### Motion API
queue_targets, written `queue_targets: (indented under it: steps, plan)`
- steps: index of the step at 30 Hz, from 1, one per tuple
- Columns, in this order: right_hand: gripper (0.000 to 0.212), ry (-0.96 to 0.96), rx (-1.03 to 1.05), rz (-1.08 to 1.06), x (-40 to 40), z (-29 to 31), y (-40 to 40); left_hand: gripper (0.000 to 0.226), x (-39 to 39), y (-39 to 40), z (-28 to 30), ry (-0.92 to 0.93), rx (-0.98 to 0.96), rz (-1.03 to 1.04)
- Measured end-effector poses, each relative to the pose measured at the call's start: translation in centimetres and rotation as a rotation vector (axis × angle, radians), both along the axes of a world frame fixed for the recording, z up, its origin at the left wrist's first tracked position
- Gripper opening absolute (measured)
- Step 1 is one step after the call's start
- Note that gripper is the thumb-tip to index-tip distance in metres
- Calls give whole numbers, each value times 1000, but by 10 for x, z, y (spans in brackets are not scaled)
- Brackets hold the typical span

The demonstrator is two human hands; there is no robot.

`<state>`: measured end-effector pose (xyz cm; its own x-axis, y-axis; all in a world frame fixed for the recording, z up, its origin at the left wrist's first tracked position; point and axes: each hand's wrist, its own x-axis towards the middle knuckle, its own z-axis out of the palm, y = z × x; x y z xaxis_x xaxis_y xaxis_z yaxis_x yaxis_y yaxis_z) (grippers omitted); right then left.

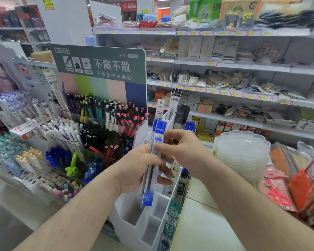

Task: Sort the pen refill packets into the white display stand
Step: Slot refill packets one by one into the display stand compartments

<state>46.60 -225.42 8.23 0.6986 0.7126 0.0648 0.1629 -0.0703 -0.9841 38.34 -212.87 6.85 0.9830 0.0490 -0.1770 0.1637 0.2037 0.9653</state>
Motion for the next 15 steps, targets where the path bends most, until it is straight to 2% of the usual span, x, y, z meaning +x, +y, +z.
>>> queue_targets:
  steps: [1,5,7,10,15]
  plan:
    - [4,36,17,-13,3,0,-5,28,2,-3,-1,21,38,8]
    - [4,172,182,-215,31,4,-43,24,5,-13,-14,7,436,180]
    - [5,155,250,-432,50,1,-59,26,5,-18,-18,-41,480,259]
    - [6,66,235,-719,73,-16,-65,27,7,-24,-23,-112,498,330]
    - [14,6,109,-774,106,-64,-45,22,11,-32,-42,-136,647,305]
